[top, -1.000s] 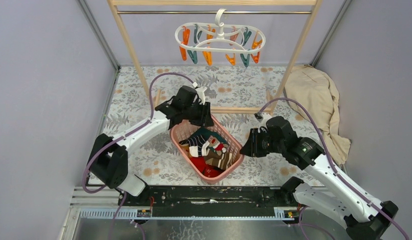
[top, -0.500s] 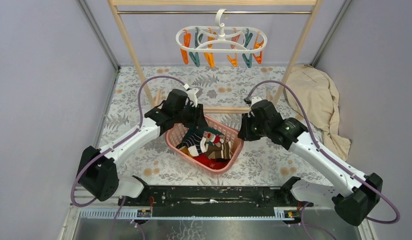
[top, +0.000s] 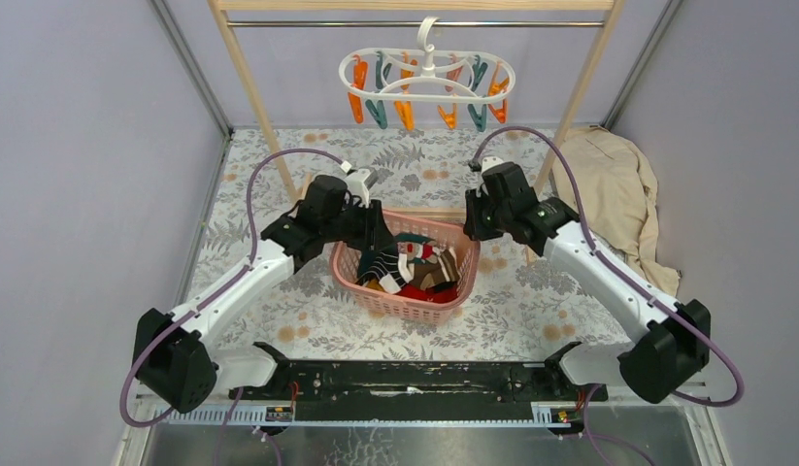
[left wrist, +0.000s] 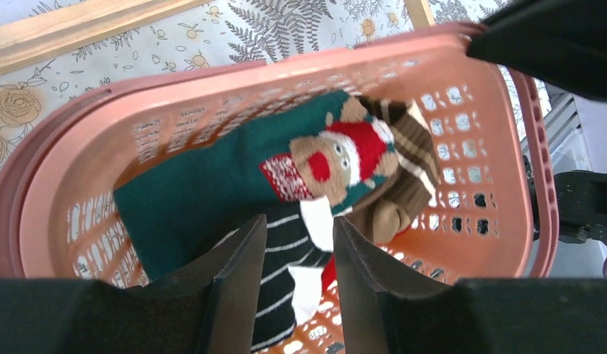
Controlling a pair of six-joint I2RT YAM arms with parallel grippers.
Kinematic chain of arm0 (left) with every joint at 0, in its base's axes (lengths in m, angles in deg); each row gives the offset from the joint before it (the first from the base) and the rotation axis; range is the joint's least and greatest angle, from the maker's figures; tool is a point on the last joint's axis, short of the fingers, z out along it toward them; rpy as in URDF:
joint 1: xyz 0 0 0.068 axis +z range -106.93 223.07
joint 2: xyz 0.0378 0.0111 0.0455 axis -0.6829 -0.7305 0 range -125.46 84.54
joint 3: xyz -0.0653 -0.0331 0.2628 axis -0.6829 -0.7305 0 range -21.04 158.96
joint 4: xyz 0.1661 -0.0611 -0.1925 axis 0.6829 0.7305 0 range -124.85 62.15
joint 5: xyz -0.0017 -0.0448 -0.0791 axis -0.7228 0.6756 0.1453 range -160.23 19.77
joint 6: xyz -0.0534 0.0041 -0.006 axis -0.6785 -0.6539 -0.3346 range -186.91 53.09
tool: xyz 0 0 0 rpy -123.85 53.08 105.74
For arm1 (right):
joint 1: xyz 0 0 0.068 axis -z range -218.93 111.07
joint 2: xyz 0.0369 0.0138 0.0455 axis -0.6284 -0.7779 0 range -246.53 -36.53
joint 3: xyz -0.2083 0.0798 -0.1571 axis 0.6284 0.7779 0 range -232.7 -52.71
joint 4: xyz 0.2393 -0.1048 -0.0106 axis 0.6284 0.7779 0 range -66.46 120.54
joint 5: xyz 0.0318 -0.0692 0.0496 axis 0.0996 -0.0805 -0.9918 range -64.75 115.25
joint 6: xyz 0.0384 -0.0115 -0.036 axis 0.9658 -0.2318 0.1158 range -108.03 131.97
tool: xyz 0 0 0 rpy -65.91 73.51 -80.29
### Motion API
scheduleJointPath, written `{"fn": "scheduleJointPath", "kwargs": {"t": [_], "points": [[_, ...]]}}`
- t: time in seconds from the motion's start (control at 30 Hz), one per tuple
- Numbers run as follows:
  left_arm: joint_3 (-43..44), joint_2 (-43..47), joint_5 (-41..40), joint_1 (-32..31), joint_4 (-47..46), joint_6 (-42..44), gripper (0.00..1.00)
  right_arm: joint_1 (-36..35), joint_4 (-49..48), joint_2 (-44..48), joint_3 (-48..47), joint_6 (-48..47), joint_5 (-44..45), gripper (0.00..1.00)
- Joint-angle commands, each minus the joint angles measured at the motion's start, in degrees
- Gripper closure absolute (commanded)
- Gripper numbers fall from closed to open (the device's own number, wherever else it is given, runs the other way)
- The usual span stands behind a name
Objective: Remove the socks clipped to the hanger
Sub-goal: Adjust the bin at the center of the board.
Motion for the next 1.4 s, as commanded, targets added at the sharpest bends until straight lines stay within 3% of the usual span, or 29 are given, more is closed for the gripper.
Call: {"fn": "scheduleJointPath", "kwargs": {"t": [0.0,0.1,0.23,0.47,0.57,0.7,0.8,1.07,1.37], "points": [[-1.88,2.86,0.77,0.25,-0.12,-1.2,0.54,3.29,-5.7,-3.55,-4.51,-4.58,-0.21,0.7],[-2.78,4.08,0.39,0.25,-0.21,-2.01,0.54,4.35,-7.43,-5.06,-5.81,-6.2,-0.55,0.63],[-4.25,5.72,0.28,0.25,-0.82,-3.63,0.54,5.88,-8.08,-6.05,-7.1,-7.28,0.2,0.38],[-6.4,9.8,-1.31,0.29,-0.51,-5.59,0.54,6.12,-6.15,1.64,-5.7,-6.74,3.14,0.27],[-6.35,11.27,-3.12,0.29,0.46,-5.87,0.53,6.12,-3.67,5.86,-3.47,-5.74,0.67,0.33],[-6.45,11.0,-4.57,0.27,0.81,-6.26,0.53,6.04,-2.45,10.29,2.53,-3.01,-7.76,0.57],[-6.79,10.83,-4.73,0.25,0.7,-6.72,0.53,6.04,-2.65,13.52,8.1,-0.38,-9.07,0.65],[-8.28,12.96,-6.46,0.25,0.73,-7.36,0.53,6.03,-4.13,16.29,16.07,1.25,-9.08,0.68],[-9.22,12.93,-7.4,0.26,0.91,-7.46,0.53,6.03,-8.74,12.21,16.09,1.24,-8.09,0.65]]}}
